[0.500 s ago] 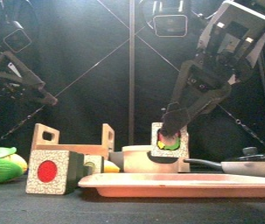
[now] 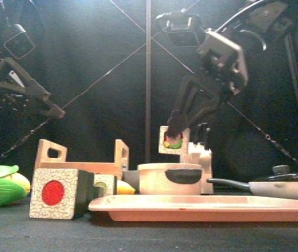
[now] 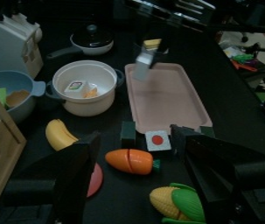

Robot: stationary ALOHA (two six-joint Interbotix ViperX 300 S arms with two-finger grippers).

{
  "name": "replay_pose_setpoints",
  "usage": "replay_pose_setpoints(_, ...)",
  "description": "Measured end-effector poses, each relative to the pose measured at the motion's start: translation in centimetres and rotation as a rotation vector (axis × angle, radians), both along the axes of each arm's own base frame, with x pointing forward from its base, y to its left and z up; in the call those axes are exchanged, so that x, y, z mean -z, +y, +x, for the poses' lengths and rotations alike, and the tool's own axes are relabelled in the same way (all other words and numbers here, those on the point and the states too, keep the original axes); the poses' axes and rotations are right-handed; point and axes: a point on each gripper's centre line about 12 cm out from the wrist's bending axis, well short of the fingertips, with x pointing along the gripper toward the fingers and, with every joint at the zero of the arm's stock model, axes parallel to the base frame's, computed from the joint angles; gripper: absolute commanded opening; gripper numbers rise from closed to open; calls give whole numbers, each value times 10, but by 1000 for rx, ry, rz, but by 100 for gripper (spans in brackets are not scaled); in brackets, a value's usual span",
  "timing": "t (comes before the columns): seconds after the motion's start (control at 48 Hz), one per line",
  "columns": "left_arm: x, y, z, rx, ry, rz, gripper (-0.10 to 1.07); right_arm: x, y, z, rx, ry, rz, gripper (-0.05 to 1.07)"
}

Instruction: Place sushi piece in pot

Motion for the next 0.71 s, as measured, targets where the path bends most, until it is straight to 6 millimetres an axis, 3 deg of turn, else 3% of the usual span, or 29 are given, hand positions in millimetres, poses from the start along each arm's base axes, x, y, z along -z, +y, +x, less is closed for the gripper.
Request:
replay_pose_setpoints(0.083, 2, 0, -1, 0, 6, 0, 98, -2, -26, 2, 71, -8, 5, 55)
replay_pose_setpoints(0.208, 2, 0, -1, 0, 6, -1, 98, 1, -46, 6, 98, -16, 32, 55)
replay_pose_setpoints(0.542, 2, 0, -2, -2, 8, 0, 98, 26, -50, 16, 40, -1, 125, 56)
replay_pose_setpoints(0.708, 2, 0, -2, -1, 8, 1, 98, 32, -54, 16, 58, 9, 142, 63)
